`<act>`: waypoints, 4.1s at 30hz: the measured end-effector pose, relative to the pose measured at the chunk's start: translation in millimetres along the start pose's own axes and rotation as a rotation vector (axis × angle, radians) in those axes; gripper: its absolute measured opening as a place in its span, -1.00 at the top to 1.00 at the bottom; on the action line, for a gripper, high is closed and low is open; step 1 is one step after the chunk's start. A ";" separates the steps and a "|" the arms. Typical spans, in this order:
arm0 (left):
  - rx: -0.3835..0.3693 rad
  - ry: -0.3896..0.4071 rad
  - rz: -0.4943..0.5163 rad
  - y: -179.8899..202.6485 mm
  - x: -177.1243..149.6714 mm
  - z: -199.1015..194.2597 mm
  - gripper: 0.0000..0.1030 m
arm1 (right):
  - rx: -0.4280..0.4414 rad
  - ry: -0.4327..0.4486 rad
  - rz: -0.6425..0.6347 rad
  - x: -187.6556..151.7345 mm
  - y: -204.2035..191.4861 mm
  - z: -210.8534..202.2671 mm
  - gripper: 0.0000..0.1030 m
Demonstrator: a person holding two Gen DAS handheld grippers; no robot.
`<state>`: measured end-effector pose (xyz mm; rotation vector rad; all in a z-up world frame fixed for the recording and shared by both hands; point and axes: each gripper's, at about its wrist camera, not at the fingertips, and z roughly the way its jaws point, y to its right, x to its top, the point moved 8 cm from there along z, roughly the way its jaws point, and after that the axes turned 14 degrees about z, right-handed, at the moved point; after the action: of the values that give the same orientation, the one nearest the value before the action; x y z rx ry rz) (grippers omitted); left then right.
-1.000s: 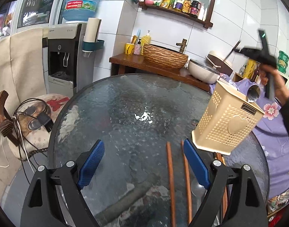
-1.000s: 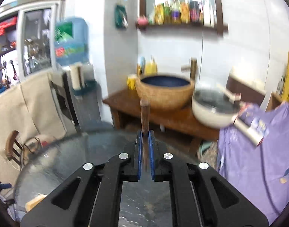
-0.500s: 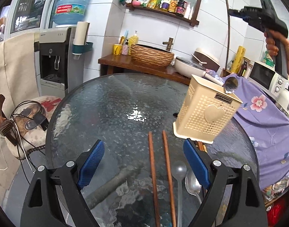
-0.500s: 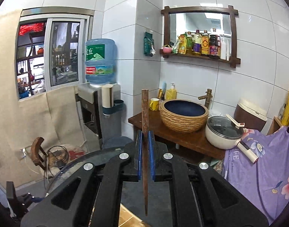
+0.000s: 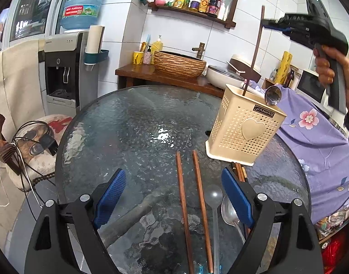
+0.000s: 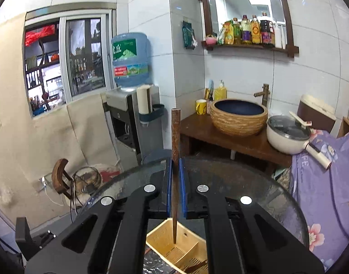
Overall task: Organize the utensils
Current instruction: 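Carry the chopstick over the basket and open the right tool to drop it in, then grasp a black gold-tipped chopstick with the right tool while the left tool grasps a wooden chopstick, then lift both chopsticks and carry them toward the basket with both tools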
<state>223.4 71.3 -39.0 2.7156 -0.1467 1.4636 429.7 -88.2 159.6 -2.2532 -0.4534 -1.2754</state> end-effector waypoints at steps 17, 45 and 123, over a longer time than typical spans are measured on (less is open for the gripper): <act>-0.005 -0.051 0.031 9.2 -15.9 7.6 -0.62 | -0.080 -0.106 0.043 -87.8 21.2 55.1 0.86; 0.057 -0.219 0.158 10.7 -29.3 69.6 -0.23 | -0.385 -0.316 0.248 -303.1 65.2 3.9 0.06; -0.003 -0.157 0.161 38.4 39.9 98.6 0.86 | -0.300 -0.171 0.467 -264.1 90.5 -9.2 0.85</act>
<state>322.9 21.8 -59.8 2.8736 -0.3826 1.2809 336.9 -177.5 -88.2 -2.5246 0.2189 -0.9599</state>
